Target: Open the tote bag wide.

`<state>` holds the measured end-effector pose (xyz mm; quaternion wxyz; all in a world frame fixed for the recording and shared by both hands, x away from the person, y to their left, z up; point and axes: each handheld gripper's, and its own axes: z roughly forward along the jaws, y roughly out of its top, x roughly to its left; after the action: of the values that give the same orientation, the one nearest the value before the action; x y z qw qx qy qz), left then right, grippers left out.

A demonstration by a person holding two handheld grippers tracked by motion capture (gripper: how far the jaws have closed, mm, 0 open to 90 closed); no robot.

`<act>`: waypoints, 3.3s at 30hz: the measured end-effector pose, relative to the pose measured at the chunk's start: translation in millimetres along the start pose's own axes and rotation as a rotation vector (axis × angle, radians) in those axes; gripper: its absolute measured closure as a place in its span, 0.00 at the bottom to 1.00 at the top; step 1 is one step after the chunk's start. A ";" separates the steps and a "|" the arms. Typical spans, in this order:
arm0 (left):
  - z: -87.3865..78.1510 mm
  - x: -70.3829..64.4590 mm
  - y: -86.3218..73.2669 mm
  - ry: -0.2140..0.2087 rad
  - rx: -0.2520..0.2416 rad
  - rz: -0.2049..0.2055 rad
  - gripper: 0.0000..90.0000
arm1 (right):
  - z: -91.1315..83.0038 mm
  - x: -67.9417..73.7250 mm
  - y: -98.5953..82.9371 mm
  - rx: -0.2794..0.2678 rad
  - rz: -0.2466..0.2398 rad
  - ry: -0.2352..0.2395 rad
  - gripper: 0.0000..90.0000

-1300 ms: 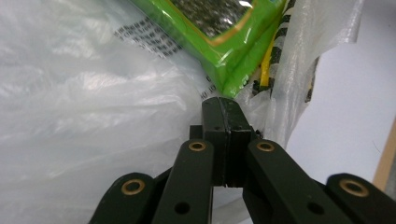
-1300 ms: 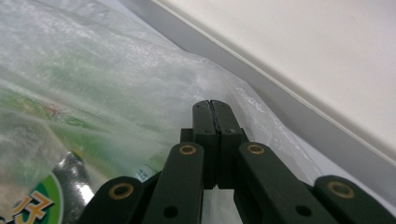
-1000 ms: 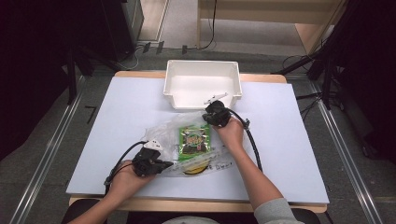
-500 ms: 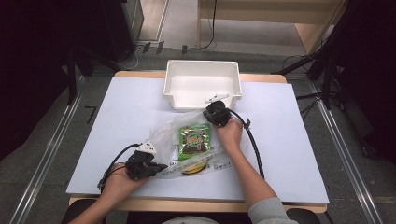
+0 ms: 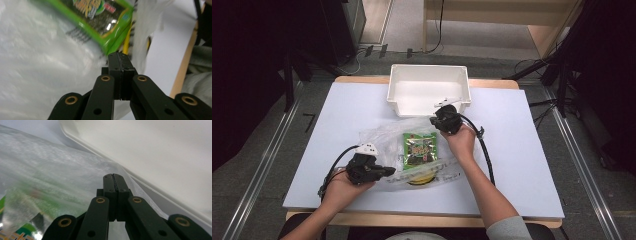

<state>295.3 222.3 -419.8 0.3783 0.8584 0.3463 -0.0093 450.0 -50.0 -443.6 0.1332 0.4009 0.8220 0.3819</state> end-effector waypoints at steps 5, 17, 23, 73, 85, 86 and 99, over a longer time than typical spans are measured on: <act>-12.5 -1.7 22.3 0.009 -0.031 0.032 1.00 | -14.7 3.2 3.2 -0.023 -0.010 0.022 1.00; 4.3 38.0 84.4 0.069 -0.026 0.032 1.00 | -48.4 20.8 -8.8 -0.009 -0.077 0.084 1.00; 24.7 52.6 97.2 0.079 0.005 0.057 1.00 | -62.4 22.1 -25.1 -0.009 -0.080 0.091 1.00; 82.1 109.2 84.7 0.225 0.030 -0.040 1.00 | -93.3 81.6 -139.1 0.069 -0.120 0.213 1.00; 83.4 121.0 87.6 0.292 0.012 -0.060 1.00 | -100.1 103.6 -147.3 0.093 -0.149 0.291 1.00; 82.7 120.6 87.7 0.274 0.010 -0.066 1.00 | -100.2 103.7 -146.5 0.095 -0.165 0.282 1.00; 41.6 67.1 89.5 0.171 -0.026 0.006 1.00 | -118.5 85.6 -109.9 0.009 -0.115 0.197 1.00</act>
<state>410.4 192.0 -410.6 0.3585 0.8522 0.3748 0.0696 271.5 -89.1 -437.2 0.0718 0.3140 0.8546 0.4073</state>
